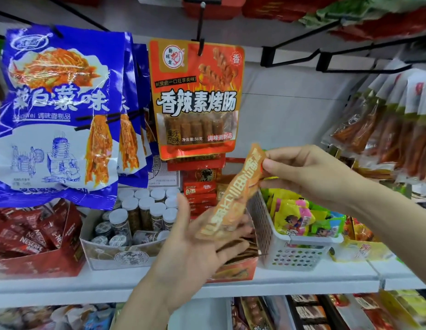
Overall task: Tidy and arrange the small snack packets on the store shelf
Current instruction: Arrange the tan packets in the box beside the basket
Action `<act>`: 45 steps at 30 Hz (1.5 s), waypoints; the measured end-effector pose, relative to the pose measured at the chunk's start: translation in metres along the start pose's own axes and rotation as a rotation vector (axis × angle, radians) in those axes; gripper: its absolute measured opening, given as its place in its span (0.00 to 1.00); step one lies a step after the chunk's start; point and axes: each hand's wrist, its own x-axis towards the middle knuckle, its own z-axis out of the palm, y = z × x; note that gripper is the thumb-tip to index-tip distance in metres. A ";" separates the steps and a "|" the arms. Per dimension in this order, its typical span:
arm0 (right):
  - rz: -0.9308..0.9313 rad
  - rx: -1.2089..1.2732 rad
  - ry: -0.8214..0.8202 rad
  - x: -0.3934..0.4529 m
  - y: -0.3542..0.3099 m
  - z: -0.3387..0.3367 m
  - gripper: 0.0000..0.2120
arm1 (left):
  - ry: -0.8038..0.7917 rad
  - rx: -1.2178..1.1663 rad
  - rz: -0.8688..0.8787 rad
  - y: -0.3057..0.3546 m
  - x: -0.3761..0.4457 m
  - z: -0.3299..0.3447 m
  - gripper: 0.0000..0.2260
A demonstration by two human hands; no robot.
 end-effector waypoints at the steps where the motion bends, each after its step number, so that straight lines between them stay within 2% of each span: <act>1: -0.024 0.050 -0.043 -0.001 0.003 0.005 0.10 | -0.006 0.007 -0.035 -0.003 0.001 0.002 0.30; 3: -0.065 0.036 -0.087 -0.001 0.008 0.012 0.10 | -0.033 0.014 -0.059 -0.009 0.001 0.006 0.19; 5: -0.069 -0.006 -0.086 0.001 0.010 0.013 0.13 | -0.016 -0.025 -0.022 -0.011 0.003 0.007 0.15; 7: 0.015 0.046 -0.047 0.002 0.006 0.010 0.15 | 0.121 0.087 0.079 -0.008 0.006 0.008 0.11; 10: 0.133 0.020 -0.031 0.000 0.006 0.005 0.18 | 0.348 0.329 0.210 -0.008 0.011 0.005 0.16; 13: 0.136 -0.175 0.003 0.000 0.013 0.006 0.08 | 0.388 0.468 0.271 -0.012 0.011 0.003 0.12; 18: 0.175 -0.150 0.072 0.002 0.016 0.008 0.05 | 0.358 0.528 0.284 -0.011 0.010 0.001 0.06; 20: 0.175 -0.142 0.078 0.002 0.016 0.008 0.05 | 0.368 0.534 0.276 -0.012 0.009 0.002 0.08; 22: 0.176 -0.102 0.062 0.001 0.016 0.006 0.06 | 0.323 0.446 0.214 -0.011 0.007 0.001 0.15; 26: 0.131 0.098 -0.106 -0.003 0.016 0.006 0.13 | 0.073 -0.023 -0.064 -0.001 0.004 0.007 0.32; 29: 0.062 0.135 -0.164 -0.003 0.017 0.013 0.13 | -0.059 -0.068 -0.136 -0.006 0.004 0.011 0.25; 31: 0.053 0.116 -0.142 0.000 0.015 0.014 0.12 | -0.066 -0.094 -0.123 -0.010 0.005 0.010 0.19; 33: 0.109 0.097 -0.088 0.002 0.009 0.009 0.14 | 0.059 0.000 -0.029 -0.010 0.009 0.006 0.15; 37: 0.242 -0.049 -0.100 0.000 0.003 -0.003 0.19 | 0.397 0.402 0.248 -0.010 0.016 0.001 0.17; 39: 0.195 -0.210 -0.048 -0.001 0.005 0.000 0.16 | 0.461 0.546 0.334 -0.013 0.017 0.000 0.13; 41: 0.129 -0.264 0.065 -0.001 0.008 0.004 0.09 | 0.495 0.616 0.380 -0.016 0.017 -0.001 0.08; 45: 0.055 -0.377 0.121 -0.001 0.005 0.010 0.11 | 0.502 0.691 0.435 -0.017 0.019 -0.002 0.06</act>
